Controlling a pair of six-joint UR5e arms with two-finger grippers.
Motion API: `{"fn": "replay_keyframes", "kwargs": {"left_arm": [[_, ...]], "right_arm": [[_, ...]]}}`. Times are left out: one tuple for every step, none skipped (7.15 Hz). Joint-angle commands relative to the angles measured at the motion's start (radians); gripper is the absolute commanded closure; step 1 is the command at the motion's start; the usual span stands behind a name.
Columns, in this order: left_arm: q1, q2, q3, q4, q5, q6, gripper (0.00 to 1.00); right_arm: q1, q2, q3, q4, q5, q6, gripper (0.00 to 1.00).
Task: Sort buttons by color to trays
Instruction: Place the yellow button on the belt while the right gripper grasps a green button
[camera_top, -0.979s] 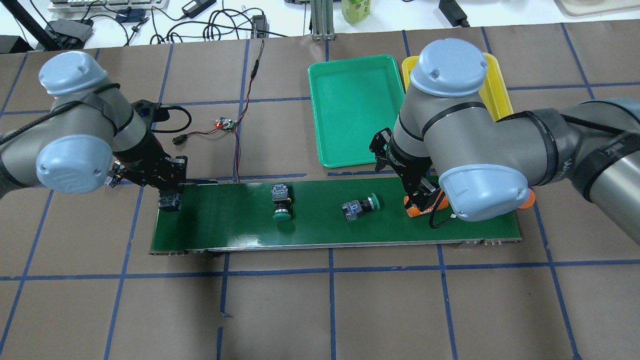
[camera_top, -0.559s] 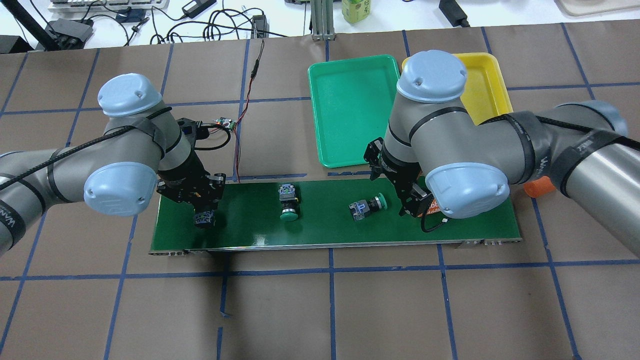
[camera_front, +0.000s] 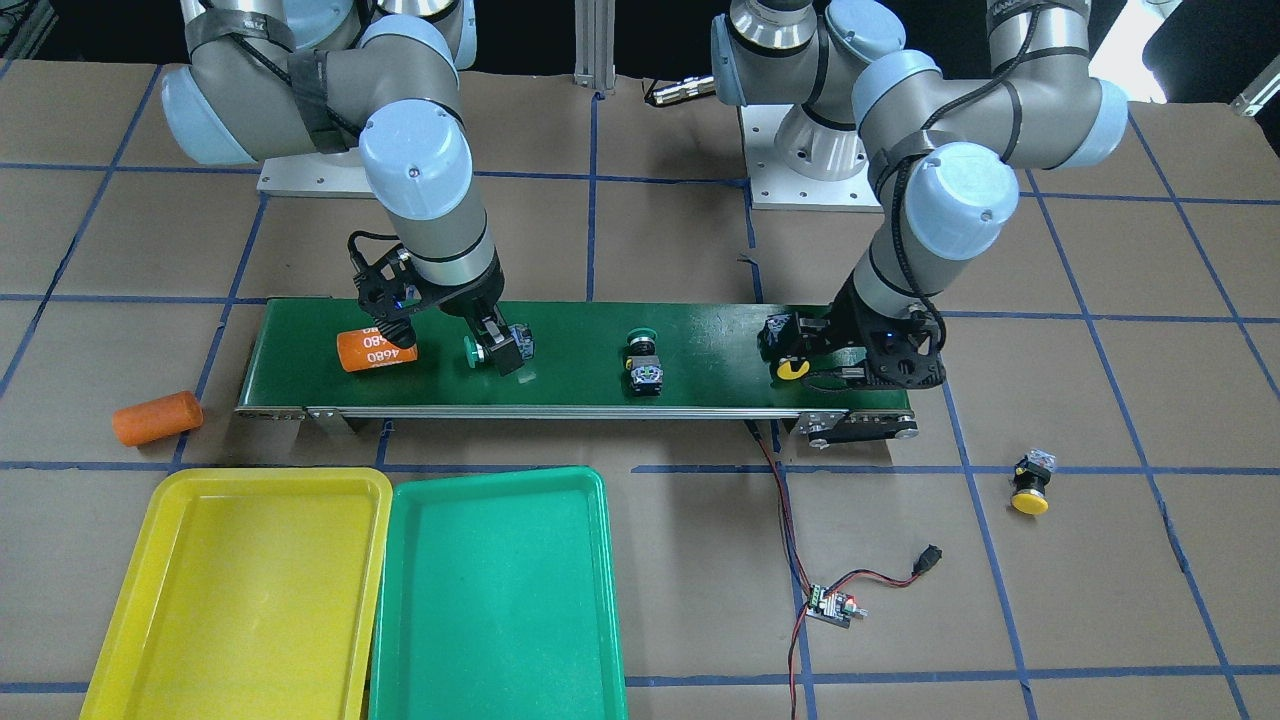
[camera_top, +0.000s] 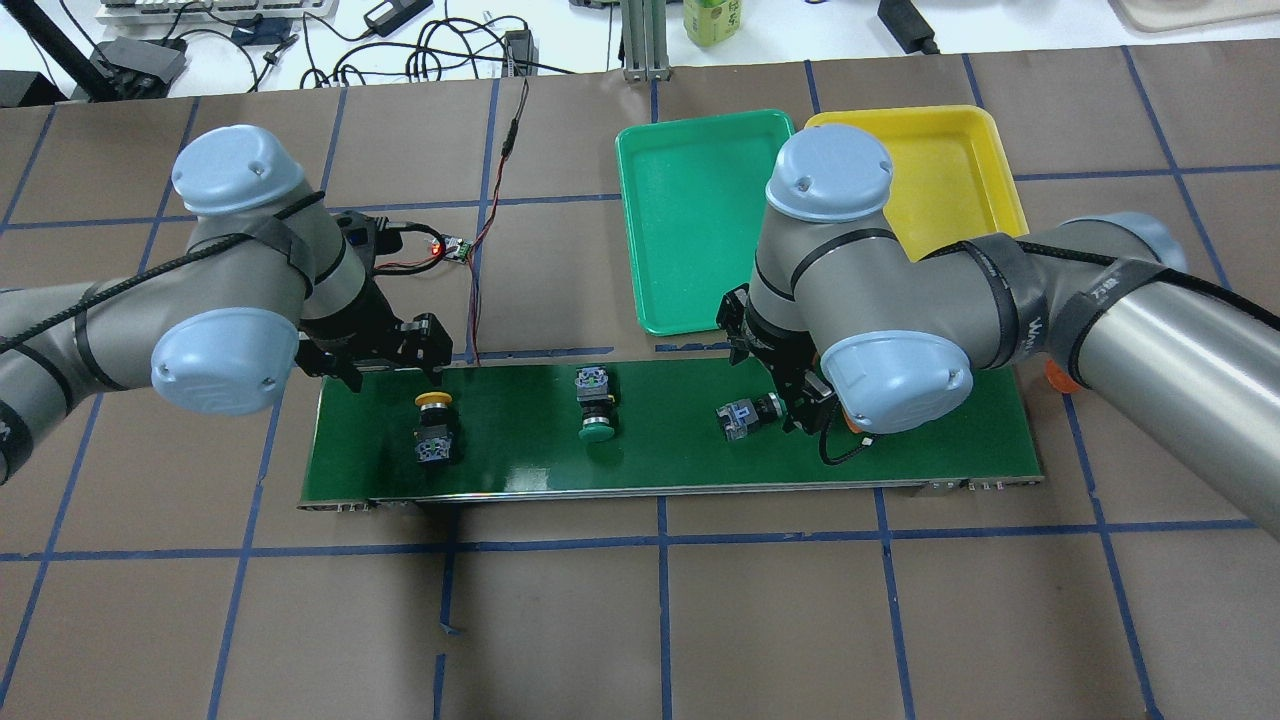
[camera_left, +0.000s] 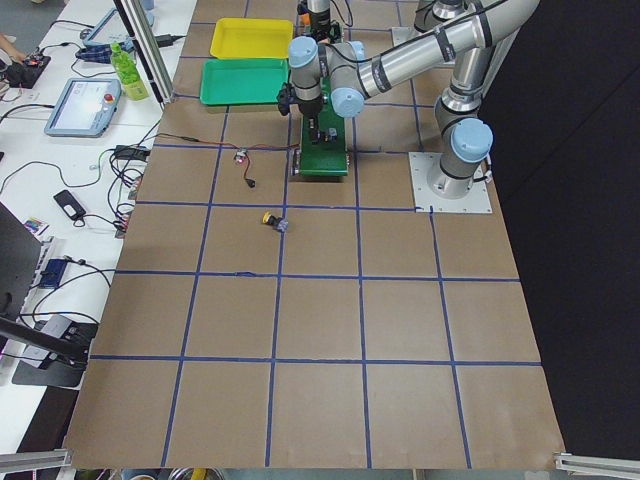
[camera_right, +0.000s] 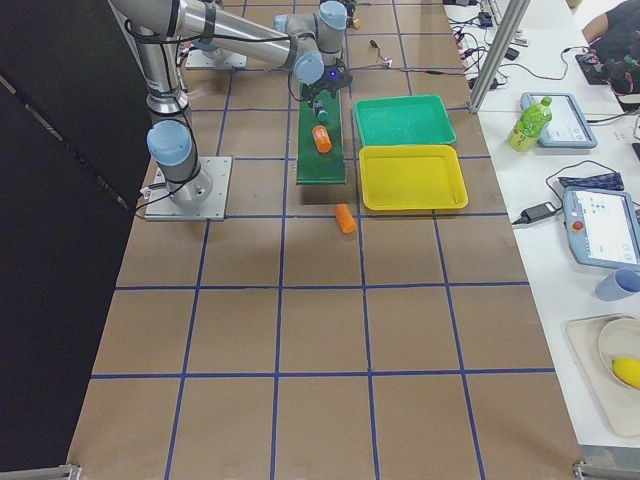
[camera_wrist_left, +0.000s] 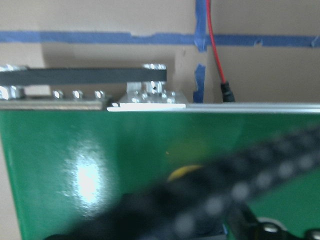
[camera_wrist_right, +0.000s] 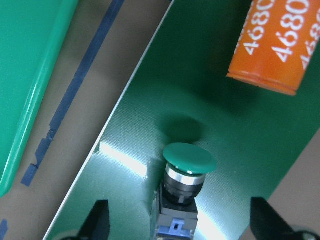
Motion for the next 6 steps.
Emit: {"fn": "replay_keyframes", "kwargs": {"left_arm": [[0.097, -0.098, 0.174, -0.091, 0.016, 0.146, 0.0], [0.175, -0.208, 0.258, -0.032, 0.082, 0.182, 0.0], [0.241, -0.277, 0.297, -0.018, 0.084, 0.338, 0.0], [0.298, -0.314, 0.294, 0.022, 0.084, 0.446, 0.0], [0.345, -0.339, 0.281, 0.057, 0.081, 0.535, 0.0], [0.367, -0.353, 0.253, 0.106, 0.084, 0.624, 0.0]], "right_arm": [[-0.004, 0.018, 0.006, -0.011, -0.008, 0.007, 0.0], [-0.007, 0.029, 0.015, -0.011, -0.008, 0.007, 0.0], [-0.018, 0.029, 0.021, -0.012, -0.009, 0.006, 0.02], [-0.024, 0.029, 0.021, -0.015, -0.009, 0.006, 0.27], [-0.027, 0.031, 0.021, -0.017, -0.009, 0.003, 0.6], [-0.027, 0.031, 0.021, -0.018, -0.003, -0.012, 1.0]]}}
